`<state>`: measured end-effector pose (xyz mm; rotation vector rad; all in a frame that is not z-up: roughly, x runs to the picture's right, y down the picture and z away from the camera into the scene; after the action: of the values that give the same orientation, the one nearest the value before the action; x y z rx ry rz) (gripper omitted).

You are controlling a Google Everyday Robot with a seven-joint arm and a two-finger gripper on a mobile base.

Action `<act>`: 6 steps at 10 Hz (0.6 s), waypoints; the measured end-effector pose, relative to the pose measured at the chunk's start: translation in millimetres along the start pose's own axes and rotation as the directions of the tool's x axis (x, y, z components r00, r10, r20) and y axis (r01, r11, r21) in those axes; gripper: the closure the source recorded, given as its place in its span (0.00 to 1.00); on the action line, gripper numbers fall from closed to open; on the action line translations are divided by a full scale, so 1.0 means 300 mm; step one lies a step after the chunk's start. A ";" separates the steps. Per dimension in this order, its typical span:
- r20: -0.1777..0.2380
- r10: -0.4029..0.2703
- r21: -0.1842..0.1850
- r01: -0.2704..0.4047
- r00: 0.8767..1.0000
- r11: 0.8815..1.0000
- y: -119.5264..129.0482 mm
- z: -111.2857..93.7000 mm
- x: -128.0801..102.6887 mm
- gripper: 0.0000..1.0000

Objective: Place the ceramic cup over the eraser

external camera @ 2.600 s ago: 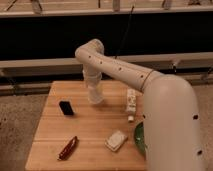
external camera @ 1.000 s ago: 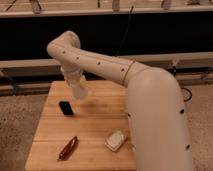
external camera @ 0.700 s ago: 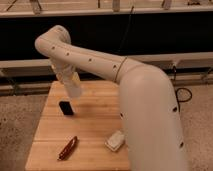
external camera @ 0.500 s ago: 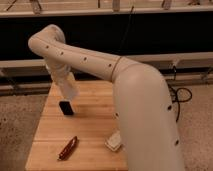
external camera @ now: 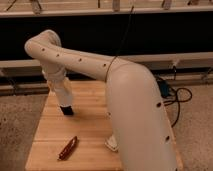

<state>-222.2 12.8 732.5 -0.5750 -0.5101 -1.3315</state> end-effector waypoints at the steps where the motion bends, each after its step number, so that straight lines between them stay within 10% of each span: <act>1: 0.011 0.002 0.002 -0.002 1.000 1.000 0.002 0.028 0.001 0.99; 6: 0.073 0.014 0.016 -0.015 0.997 1.000 0.013 0.200 0.023 0.96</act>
<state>-218.3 47.3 782.1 -0.6138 -0.5753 -1.2951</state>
